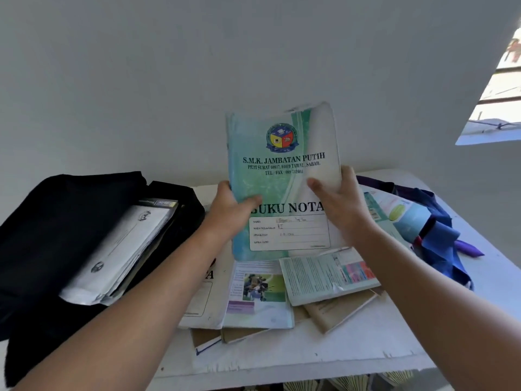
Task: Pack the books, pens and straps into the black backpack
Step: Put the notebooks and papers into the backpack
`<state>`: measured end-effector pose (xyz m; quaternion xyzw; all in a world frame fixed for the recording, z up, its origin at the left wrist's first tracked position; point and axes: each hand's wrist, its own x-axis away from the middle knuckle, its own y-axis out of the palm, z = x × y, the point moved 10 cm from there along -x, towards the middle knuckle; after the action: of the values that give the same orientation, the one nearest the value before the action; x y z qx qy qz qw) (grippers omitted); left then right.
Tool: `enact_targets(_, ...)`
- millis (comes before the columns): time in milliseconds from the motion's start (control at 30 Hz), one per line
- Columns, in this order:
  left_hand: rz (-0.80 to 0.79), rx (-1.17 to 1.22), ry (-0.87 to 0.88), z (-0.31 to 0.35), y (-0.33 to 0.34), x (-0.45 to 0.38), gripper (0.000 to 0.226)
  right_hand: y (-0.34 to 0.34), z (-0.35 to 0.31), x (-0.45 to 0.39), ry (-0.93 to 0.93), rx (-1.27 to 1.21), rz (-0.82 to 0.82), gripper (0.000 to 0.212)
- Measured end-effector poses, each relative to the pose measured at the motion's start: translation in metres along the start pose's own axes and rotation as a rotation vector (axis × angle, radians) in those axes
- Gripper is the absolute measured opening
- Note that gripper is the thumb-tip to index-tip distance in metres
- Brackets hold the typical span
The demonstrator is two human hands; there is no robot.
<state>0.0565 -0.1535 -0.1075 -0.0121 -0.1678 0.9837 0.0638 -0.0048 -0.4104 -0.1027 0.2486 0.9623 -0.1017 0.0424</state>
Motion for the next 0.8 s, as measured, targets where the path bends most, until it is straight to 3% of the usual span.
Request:
enact_targets(67, -0.068, -0.226, -0.004, -0.002, 0.011, -0.007, 0.053, -0.008, 0.016, 0.001, 0.107, 0.156, 0.002, 0.047)
enact_targets(233, -0.241, -0.899, 0.003, -0.056, 0.046, -0.005, 0.096, -0.012, 0.067, 0.025, 0.287, 0.528, -0.089, 0.053)
enact_targets(300, -0.26, -1.043, -0.016, -0.063, 0.048, 0.006, 0.102, -0.015, 0.07, 0.024, 0.271, 0.8, -0.115, 0.07)
enact_targets(367, -0.25, -1.094, -0.01, -0.059, 0.043, 0.015, 0.094, -0.016, 0.05, 0.02, 0.182, 0.946, -0.082, 0.085)
enact_targets(433, -0.265, -1.107, 0.034, -0.048, 0.035, 0.022, 0.077, -0.001, 0.023, 0.021, 0.069, 0.88, -0.095, 0.092)
enact_targets(500, -0.231, -1.167, 0.107, -0.032, 0.016, 0.024, 0.057, 0.025, 0.004, 0.026, 0.003, 0.704, -0.177, 0.086)
enact_targets(633, -0.179, -1.386, 0.137, -0.025, -0.031, 0.024, 0.047, 0.108, 0.004, 0.055, 0.151, 0.271, -0.522, 0.066)
enact_targets(700, -0.242, -1.34, 0.012, -0.039, -0.052, 0.027, 0.039, 0.146, 0.017, 0.07, 0.26, 0.238, -0.642, 0.066)
enact_targets(800, -0.325, -1.201, -0.102, -0.057, -0.068, 0.03, 0.039, 0.18, 0.035, 0.078, 0.275, 0.47, -0.688, 0.087)
